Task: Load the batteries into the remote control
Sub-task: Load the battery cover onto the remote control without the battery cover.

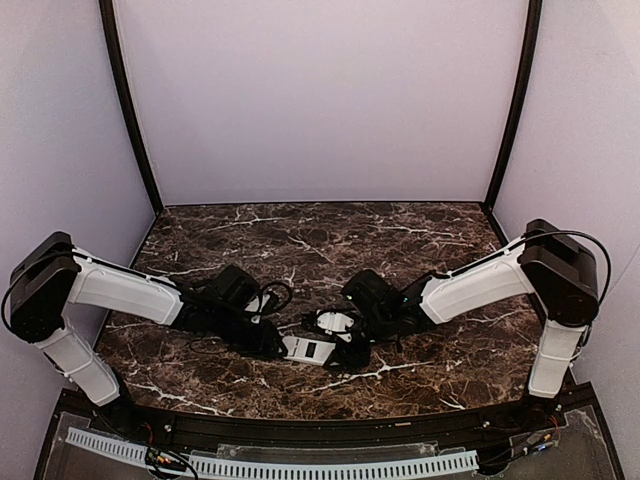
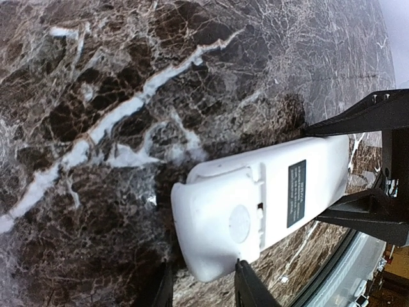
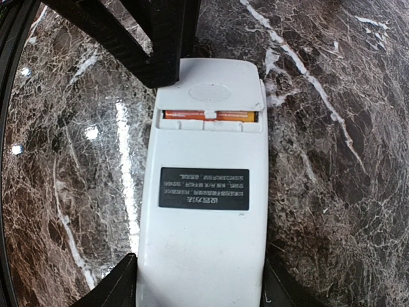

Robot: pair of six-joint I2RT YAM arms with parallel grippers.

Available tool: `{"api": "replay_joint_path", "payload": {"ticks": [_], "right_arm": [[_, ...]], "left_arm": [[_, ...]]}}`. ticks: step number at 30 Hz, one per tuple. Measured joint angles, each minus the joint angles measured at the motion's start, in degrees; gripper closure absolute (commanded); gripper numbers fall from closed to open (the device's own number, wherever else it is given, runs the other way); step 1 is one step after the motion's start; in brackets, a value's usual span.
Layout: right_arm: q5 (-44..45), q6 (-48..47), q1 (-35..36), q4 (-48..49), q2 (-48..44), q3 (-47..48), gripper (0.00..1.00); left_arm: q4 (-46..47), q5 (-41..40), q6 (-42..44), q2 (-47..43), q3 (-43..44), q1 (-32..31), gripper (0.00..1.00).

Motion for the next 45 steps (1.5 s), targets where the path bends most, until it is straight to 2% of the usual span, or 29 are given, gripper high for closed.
{"api": "replay_joint_path", "payload": {"ticks": [12, 22, 32, 45], "right_arm": [[0.0, 0.0, 0.0, 0.0, 0.0, 0.0, 0.39], [-0.4, 0.0, -0.1, 0.0, 0.0, 0.0, 0.39], [-0.8, 0.0, -0.2, 0.0, 0.0, 0.0, 0.38], [-0.9, 0.0, -0.3, 0.0, 0.1, 0.0, 0.39]], "left_arm": [[0.4, -0.7, 1.0, 0.0, 0.4, 0.0, 0.65], [2.3, -0.4, 1.1, 1.3, 1.0, 0.0, 0.72], [2.9, -0.7, 1.1, 1.8, 1.0, 0.1, 0.86], [3.3, -0.4, 1.6, 0.8, 1.0, 0.4, 0.9]]}}
